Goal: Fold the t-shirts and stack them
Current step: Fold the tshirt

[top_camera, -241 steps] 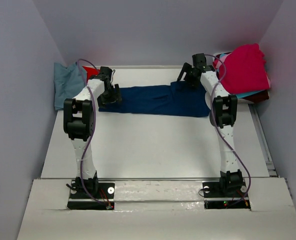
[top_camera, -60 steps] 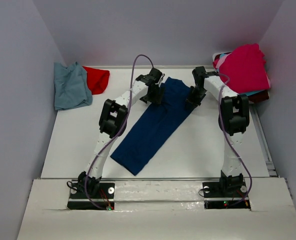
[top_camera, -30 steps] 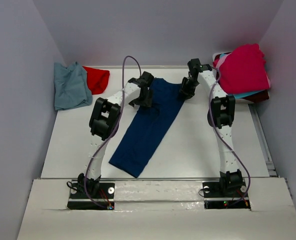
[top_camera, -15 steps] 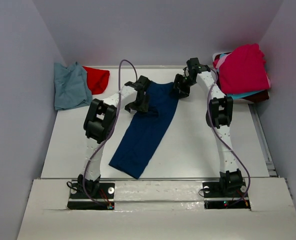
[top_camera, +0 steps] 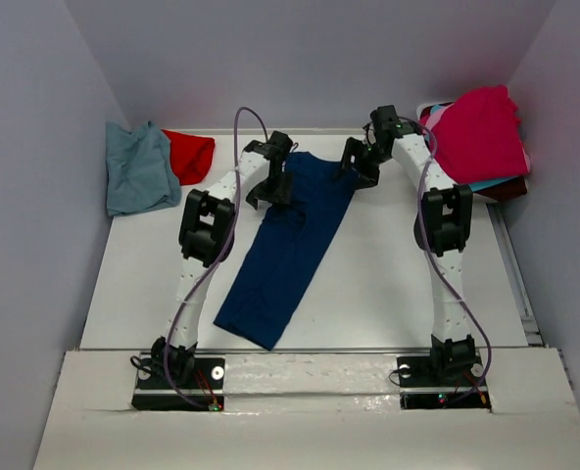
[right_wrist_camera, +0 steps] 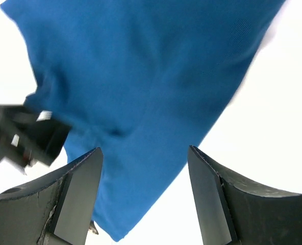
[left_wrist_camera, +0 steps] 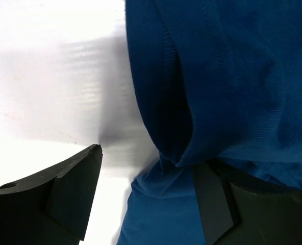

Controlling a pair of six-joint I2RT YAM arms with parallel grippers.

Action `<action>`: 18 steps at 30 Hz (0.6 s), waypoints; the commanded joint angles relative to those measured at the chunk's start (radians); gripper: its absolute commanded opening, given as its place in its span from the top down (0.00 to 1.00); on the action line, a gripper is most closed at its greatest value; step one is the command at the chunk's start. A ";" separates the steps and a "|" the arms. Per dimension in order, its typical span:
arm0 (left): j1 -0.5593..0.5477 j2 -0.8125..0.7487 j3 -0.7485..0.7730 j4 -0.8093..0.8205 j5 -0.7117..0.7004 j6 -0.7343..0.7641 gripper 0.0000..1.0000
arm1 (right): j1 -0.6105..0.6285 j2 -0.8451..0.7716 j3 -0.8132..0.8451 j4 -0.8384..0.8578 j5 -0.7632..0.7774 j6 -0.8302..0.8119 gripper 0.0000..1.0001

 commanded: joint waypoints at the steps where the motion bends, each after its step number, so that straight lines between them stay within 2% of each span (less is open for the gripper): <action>1: 0.060 0.145 0.020 -0.022 -0.064 0.013 0.19 | 0.047 -0.170 -0.094 -0.015 -0.006 -0.035 0.27; 9: 0.110 0.155 0.073 -0.016 -0.046 0.012 0.19 | 0.193 -0.318 -0.300 -0.035 -0.040 -0.023 0.26; 12: 0.130 0.147 0.065 -0.012 -0.038 0.010 0.19 | 0.273 -0.372 -0.424 0.004 -0.049 -0.005 0.26; 18: 0.158 0.135 0.085 -0.007 -0.008 0.015 0.19 | 0.351 -0.460 -0.652 0.102 -0.090 0.061 0.27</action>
